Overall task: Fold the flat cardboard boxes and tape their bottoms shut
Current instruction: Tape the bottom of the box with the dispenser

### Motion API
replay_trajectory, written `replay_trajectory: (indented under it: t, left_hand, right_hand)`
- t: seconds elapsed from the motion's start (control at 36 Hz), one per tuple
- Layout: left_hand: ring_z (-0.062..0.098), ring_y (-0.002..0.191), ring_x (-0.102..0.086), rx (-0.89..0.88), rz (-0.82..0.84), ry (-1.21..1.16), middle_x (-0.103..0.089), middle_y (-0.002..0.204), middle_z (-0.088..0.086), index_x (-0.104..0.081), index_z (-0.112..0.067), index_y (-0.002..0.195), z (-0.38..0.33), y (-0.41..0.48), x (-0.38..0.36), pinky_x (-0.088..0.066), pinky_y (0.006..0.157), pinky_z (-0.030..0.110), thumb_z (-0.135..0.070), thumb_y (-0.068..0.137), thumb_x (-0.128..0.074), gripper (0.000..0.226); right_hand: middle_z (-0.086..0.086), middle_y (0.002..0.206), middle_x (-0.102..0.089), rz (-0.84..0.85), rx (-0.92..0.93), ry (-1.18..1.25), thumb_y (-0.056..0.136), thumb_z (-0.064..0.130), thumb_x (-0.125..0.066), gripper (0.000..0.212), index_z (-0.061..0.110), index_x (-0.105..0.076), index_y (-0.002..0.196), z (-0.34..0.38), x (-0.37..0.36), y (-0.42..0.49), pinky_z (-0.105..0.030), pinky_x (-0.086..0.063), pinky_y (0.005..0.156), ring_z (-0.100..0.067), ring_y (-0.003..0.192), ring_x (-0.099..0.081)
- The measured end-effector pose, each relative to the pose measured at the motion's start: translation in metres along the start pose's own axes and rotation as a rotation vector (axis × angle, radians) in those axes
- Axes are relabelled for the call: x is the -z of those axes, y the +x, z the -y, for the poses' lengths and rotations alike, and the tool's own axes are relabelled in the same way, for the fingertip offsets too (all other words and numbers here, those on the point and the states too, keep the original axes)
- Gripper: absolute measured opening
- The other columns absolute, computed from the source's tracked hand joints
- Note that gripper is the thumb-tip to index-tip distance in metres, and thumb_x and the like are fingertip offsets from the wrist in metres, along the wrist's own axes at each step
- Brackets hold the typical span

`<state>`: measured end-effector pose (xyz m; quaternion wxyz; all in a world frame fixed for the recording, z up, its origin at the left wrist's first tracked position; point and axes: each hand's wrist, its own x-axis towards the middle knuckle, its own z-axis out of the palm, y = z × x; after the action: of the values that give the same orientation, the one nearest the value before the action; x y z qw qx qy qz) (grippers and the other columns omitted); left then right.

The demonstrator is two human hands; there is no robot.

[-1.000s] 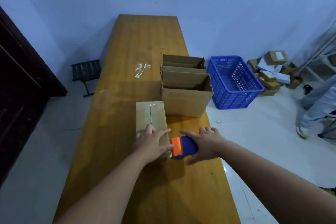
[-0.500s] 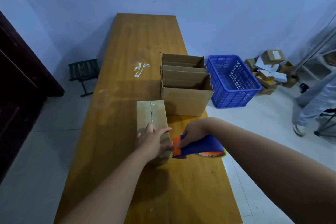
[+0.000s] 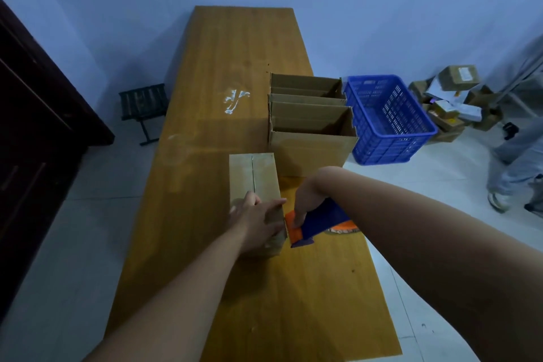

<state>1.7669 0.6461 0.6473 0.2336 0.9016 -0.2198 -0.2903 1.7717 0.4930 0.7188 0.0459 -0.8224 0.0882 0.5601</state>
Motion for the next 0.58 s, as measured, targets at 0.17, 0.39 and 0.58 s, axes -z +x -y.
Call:
replay_trajectory:
  t: [0.17,0.39,0.58]
  left_hand:
    - [0.022,0.111,-0.034,0.000,-0.005,0.014,-0.031,0.111,-0.008,-0.034,-0.058,0.133,0.000,-0.001,0.001,-0.032,0.083,0.029,-0.043,0.092,-0.054,0.049]
    - [0.028,0.115,-0.033,0.000,0.011,0.028,-0.033,0.117,-0.004,-0.037,-0.056,0.133,-0.001,-0.001,0.004,-0.033,0.096,0.038,-0.044,0.091,-0.055,0.048]
    - [0.034,0.126,-0.028,0.049,0.051,0.027,-0.030,0.134,0.000,-0.038,-0.053,0.131,-0.008,0.005,0.005,-0.032,0.102,0.046,-0.049,0.089,-0.053,0.044]
  right_hand:
    - [-0.005,0.090,-0.054,-0.015,0.022,0.054,0.094,0.037,-0.056,0.039,0.011,-0.045,0.121,-0.001,-0.012,0.003,-0.032,-0.044,0.067,-0.021,0.079,-0.052]
    - [-0.007,0.086,-0.050,-0.255,-0.135,-0.237,0.092,0.035,-0.055,0.029,0.014,-0.049,0.112,-0.007,-0.058,0.017,-0.036,-0.043,0.072,-0.026,0.089,-0.051]
    - [-0.010,0.116,-0.055,-0.541,-0.191,0.029,0.094,0.032,-0.053,0.044,0.020,-0.041,0.135,-0.024,-0.095,0.044,-0.038,-0.048,0.078,-0.029,0.103,-0.057]
